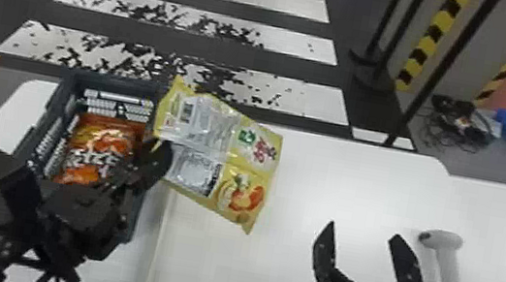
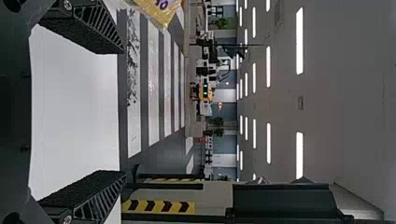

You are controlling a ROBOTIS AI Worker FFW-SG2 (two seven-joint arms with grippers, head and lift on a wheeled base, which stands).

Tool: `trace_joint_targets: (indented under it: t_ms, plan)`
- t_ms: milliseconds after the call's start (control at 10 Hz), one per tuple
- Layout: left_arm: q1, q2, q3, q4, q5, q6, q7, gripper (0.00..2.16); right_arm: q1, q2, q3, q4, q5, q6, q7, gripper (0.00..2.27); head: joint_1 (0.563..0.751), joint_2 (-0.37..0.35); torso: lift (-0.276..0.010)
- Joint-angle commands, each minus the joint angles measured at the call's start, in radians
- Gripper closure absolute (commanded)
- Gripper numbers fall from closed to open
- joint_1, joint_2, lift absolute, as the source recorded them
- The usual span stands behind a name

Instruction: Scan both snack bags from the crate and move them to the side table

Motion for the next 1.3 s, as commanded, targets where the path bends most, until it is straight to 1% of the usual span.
trace_joint_targets:
  t_ms: [0,100,300,400,500,600,700,800,900,1000,1100,1200]
  plan:
    - [-0.033,-0.004,-0.082,0.105,-0.023,-0.077,0.033,2.14,0.006,0.0,-0.012,-0.013,0.0,0.006,0.0,0.07,0.695,-0.154,-0.099]
    - [-0.064,-0.01,-0.138,0.177,-0.038,-0.123,0.051,2.14,0.012,0.0,-0.021,-0.02,-0.005,0.009,0.0,0.07,0.695,-0.185,-0.099]
    - [-0.137,-0.022,-0.238,0.305,-0.067,-0.132,0.082,2.14,0.017,0.0,-0.03,-0.031,-0.009,0.009,0.0,0.07,0.695,-0.254,-0.099]
    - [-0.173,-0.024,-0.295,0.346,-0.083,-0.136,0.094,2.14,0.017,0.0,-0.032,-0.031,-0.009,0.012,0.0,0.07,0.695,-0.293,-0.099]
    - [-0.2,-0.037,-0.342,0.382,-0.113,-0.136,0.103,2.14,0.017,0.0,-0.032,-0.033,-0.011,0.012,0.0,0.07,0.695,-0.326,-0.099]
    - [-0.223,-0.047,-0.376,0.414,-0.121,-0.136,0.106,2.14,0.017,0.0,-0.032,-0.033,-0.009,0.015,0.0,0.07,0.695,-0.344,-0.099]
    - [-0.242,-0.051,-0.405,0.443,-0.133,-0.132,0.113,2.14,0.017,0.0,-0.033,-0.036,-0.011,0.021,0.0,0.07,0.695,-0.35,-0.099]
    - [-0.257,-0.057,-0.422,0.47,-0.139,-0.129,0.113,2.14,0.017,0.0,-0.033,-0.039,-0.011,0.024,0.0,0.07,0.695,-0.35,-0.099]
    - [-0.277,-0.059,-0.43,0.498,-0.138,-0.12,0.111,2.0,0.015,0.0,-0.033,-0.039,-0.011,0.027,0.0,0.07,0.695,-0.35,-0.099]
    - [-0.294,-0.063,-0.442,0.538,-0.127,-0.123,0.12,0.72,0.012,0.0,-0.032,-0.039,-0.011,0.036,0.0,0.07,0.695,-0.35,-0.099]
    - [-0.302,-0.063,-0.444,0.549,-0.126,-0.123,0.146,0.0,0.009,0.0,-0.03,-0.039,-0.009,0.036,0.0,0.07,0.695,-0.35,-0.099]
    - [-0.302,-0.06,-0.437,0.549,-0.126,-0.123,0.149,0.0,0.005,0.0,-0.03,-0.039,-0.009,0.049,0.0,0.07,0.695,-0.35,-0.099]
